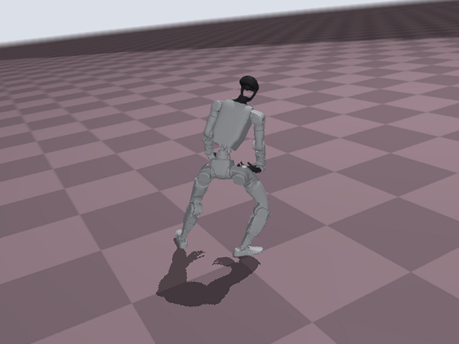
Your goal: Kungfu
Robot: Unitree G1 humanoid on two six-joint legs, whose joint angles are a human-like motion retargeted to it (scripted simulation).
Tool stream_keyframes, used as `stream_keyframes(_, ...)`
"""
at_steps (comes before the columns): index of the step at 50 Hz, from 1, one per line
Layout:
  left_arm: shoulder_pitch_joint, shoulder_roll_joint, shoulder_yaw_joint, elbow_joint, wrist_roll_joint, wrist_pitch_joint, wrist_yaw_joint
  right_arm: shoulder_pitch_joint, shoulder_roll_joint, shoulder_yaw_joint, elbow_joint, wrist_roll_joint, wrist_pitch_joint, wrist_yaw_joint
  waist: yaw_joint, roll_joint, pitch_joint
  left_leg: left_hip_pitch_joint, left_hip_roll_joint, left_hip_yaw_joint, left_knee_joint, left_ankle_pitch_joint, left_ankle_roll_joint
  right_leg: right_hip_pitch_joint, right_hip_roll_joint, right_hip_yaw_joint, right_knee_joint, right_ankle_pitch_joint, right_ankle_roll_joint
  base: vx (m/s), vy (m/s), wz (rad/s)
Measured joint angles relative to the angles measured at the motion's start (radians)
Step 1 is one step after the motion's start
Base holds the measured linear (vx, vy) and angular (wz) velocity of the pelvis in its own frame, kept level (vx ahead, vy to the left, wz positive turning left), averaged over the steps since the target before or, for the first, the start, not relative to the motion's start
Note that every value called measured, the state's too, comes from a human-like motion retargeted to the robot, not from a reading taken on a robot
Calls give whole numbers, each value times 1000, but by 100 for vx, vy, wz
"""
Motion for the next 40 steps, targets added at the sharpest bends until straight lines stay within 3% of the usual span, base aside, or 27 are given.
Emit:
stream_keyframes(3,85,6,30,-60,49,16,208,22,109,-3,14,-121,-101,3,-2,21,2,-53,-34,13,-12,57,-26,-18,-54,-17,40,-6,5,2,30,77)
stream_keyframes(5,121,3,39,-73,67,58,263,45,159,-6,35,-108,-101,11,1,22,0,-68,-63,12,-16,110,-26,-28,-89,-10,67,-2,2,3,31,40)
stream_keyframes(10,159,27,37,-89,17,135,190,83,197,-2,92,70,10,9,-38,1,-4,-61,-116,8,-19,149,-26,-46,-143,32,79,46,4,16,32,7)
stream_keyframes(13,166,38,33,-99,8,172,191,99,179,0,94,119,10,-57,-75,-14,-13,-43,-128,17,-22,140,-26,-24,-149,35,56,74,18,24,21,2)
stream_keyframes(17,155,54,3,-129,-16,247,191,101,135,-14,71,138,11,-146,-71,-28,-3,-14,-111,-4,-8,128,-26,36,-101,37,-22,119,32,25,19,-13)
stream_keyframes(22,182,54,2,-206,-39,473,203,85,73,-17,10,132,19,-330,-24,-28,1,-10,-40,-10,65,99,-25,156,6,13,-171,184,44,32,29,-2)
stream_keyframes(24,210,55,16,-230,-45,519,205,77,52,8,-31,123,2,-402,4,-25,-1,-18,-14,-33,114,76,-21,210,58,12,-254,218,47,36,39,14)
stream_keyframes(28,295,65,66,-261,-54,476,147,54,21,80,-137,94,-27,-457,61,-38,-31,-59,-10,-53,238,-46,45,298,113,28,-427,297,69,35,49,44)
stream_keyframes(30,349,77,109,-278,-60,431,48,36,17,113,-195,78,-26,-444,90,-43,-53,-88,-10,-75,319,-133,91,340,132,40,-501,323,88,45,75,51)
stream_keyframes(35,520,92,210,-334,-228,357,-155,-24,40,191,-326,64,3,-365,175,-32,-126,-84,-54,-145,438,-270,94,479,179,55,-667,353,116,59,77,55)
stream_keyframes(40,628,98,349,-409,-261,314,-226,-79,99,240,-430,29,-31,-348,230,-52,-211,-76,-184,-218,519,-348,133,642,198,56,-825,306,136,64,77,116)
